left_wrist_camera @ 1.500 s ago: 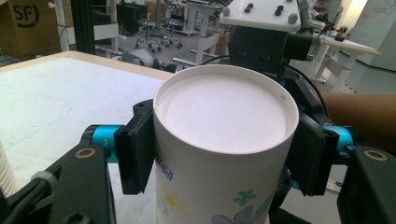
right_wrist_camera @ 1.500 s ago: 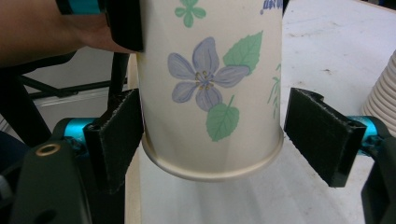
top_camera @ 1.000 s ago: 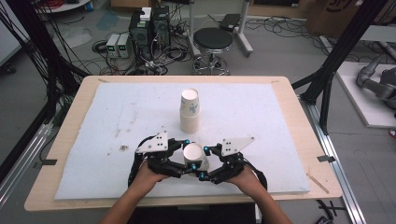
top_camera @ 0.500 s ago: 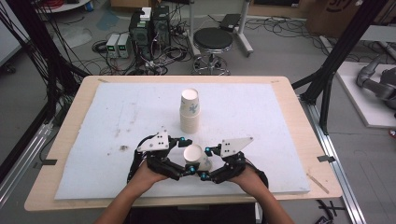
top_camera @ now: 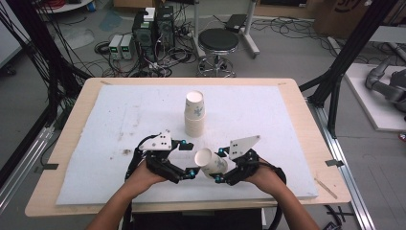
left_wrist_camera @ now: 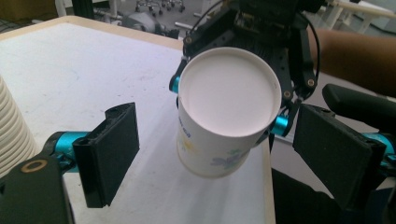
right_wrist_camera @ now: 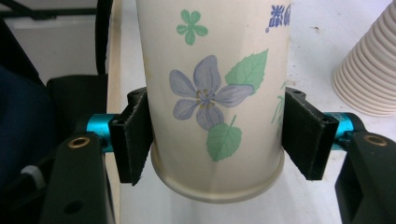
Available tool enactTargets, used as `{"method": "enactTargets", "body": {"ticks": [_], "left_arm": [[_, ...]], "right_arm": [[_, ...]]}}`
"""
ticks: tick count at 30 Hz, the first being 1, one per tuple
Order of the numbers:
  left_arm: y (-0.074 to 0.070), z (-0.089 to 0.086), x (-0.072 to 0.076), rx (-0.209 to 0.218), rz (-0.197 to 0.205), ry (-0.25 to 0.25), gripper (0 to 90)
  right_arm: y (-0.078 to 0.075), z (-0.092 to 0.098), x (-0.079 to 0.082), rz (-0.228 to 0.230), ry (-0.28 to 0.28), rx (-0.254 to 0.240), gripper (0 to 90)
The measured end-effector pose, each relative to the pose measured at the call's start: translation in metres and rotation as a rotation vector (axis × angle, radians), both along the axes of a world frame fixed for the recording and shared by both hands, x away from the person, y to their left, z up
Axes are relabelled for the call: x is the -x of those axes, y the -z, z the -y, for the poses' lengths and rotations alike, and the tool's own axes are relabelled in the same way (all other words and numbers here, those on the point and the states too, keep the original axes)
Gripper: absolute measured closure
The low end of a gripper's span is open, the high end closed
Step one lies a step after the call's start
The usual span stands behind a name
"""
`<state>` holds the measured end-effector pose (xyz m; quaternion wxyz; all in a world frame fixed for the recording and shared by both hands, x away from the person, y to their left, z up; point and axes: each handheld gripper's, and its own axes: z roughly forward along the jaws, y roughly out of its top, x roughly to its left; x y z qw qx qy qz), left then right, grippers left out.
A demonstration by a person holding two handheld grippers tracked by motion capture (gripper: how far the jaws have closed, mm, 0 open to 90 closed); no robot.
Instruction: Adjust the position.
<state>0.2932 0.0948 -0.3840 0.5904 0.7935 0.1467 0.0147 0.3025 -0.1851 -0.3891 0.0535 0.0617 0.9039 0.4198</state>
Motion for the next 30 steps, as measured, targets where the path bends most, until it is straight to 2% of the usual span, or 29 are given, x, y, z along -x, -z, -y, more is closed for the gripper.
{"method": "enactTargets", "body": {"ticks": [7, 15, 19, 23, 30], "left_arm": [[-0.002, 0.003, -0.001, -0.021, 0.0, 0.005, 14.6], [-0.003, 0.01, -0.002, -0.066, -0.006, 0.026, 14.6], [-0.004, 0.016, -0.003, -0.08, -0.005, 0.034, 14.7], [-0.004, 0.02, -0.004, -0.096, -0.006, 0.045, 14.9], [-0.002, 0.023, -0.004, -0.123, -0.011, 0.055, 15.6]], "right_arm": [[-0.011, -0.003, -0.003, 0.059, -0.029, 0.138, 32.4], [-0.017, -0.008, -0.003, 0.066, -0.052, 0.195, 32.4], [-0.02, -0.013, -0.003, 0.053, -0.077, 0.221, 32.5], [-0.023, -0.02, -0.002, 0.063, -0.098, 0.288, 32.4], [-0.025, -0.027, -0.003, 0.053, -0.11, 0.335, 32.3]]}}
